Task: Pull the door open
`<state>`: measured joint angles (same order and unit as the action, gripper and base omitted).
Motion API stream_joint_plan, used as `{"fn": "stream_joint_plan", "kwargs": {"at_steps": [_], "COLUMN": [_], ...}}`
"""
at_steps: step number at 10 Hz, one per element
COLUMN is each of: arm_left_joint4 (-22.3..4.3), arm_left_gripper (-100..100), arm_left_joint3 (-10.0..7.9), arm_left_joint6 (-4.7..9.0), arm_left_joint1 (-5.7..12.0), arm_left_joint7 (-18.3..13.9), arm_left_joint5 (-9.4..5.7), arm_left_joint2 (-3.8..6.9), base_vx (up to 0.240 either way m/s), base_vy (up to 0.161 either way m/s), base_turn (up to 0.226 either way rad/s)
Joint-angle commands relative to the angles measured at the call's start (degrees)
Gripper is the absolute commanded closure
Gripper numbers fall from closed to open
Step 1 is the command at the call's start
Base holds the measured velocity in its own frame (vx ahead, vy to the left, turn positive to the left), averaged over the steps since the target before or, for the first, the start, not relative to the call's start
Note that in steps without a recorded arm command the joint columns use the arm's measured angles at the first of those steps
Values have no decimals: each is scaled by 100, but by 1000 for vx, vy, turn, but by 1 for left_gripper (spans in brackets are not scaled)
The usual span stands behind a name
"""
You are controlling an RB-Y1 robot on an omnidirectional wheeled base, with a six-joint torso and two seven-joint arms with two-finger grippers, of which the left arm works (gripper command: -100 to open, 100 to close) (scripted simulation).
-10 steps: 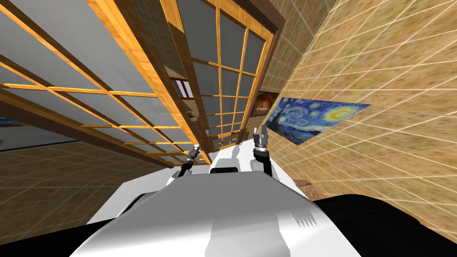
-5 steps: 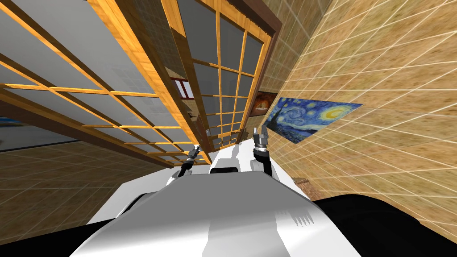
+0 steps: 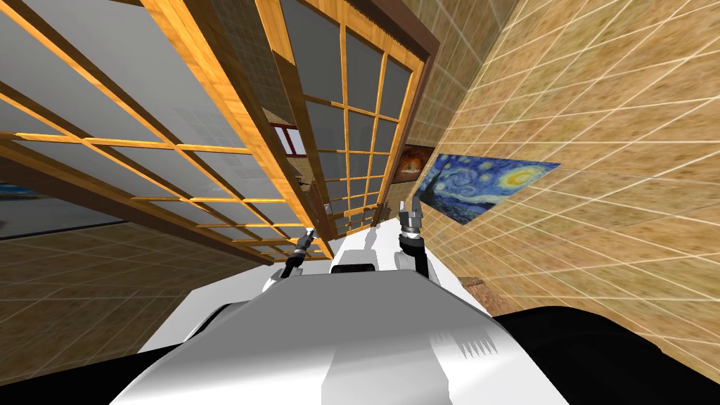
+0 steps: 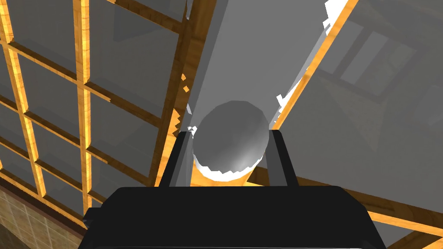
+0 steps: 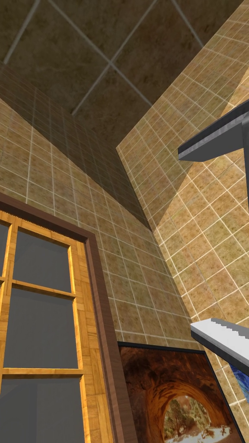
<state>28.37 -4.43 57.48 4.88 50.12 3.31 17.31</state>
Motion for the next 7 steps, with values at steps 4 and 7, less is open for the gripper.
{"fn": "stream_joint_plan", "kwargs": {"at_steps": [4, 7], "arm_left_joint4": [15, 21], "arm_left_gripper": [100, 100], "arm_left_joint3": [87, 108], "arm_left_joint6": [-34, -43], "arm_left_joint1": [-6, -4], "arm_left_joint7": [-701, -1003], "arm_left_joint5": [-117, -154], "arm_left_joint2": [-39, -40], "base_vx": [-30, -27], "base_vy": [14, 9], "base_turn": [-30, -19]}}
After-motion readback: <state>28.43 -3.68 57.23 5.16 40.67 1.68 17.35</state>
